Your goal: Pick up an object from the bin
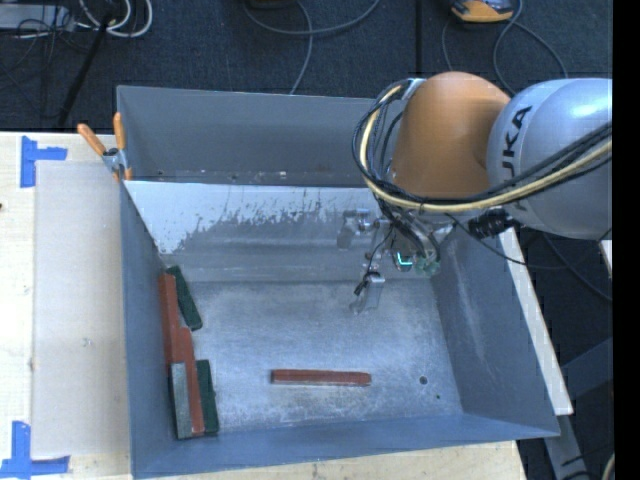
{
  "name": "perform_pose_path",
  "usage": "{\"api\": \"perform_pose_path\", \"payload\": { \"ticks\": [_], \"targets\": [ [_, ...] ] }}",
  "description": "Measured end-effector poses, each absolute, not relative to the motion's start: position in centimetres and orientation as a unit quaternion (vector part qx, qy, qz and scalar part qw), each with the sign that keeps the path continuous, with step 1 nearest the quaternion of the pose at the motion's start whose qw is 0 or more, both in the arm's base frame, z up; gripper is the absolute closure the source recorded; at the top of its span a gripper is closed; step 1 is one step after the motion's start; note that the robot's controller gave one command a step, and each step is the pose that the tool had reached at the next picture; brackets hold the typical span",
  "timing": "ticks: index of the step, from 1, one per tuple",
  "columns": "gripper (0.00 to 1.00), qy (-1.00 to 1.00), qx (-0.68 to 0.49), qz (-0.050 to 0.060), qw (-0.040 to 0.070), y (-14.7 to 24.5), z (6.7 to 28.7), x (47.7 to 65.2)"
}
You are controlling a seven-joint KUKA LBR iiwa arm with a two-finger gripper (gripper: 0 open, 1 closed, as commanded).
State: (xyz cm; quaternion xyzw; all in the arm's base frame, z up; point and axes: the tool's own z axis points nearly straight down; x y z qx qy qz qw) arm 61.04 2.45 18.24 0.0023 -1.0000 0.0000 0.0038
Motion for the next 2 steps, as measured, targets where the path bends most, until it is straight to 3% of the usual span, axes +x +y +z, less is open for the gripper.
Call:
{"api": "perform_pose_path", "payload": {
  "ticks": [1, 2],
  "targets": [
    [0.0, -0.98, 0.198, -0.001, 0.002, 8.5, 7.7, 58.4],
    [0.0, -0.915, 0.403, -0.001, 0.001, 9.0, 11.8, 50.5]
  ]
}}
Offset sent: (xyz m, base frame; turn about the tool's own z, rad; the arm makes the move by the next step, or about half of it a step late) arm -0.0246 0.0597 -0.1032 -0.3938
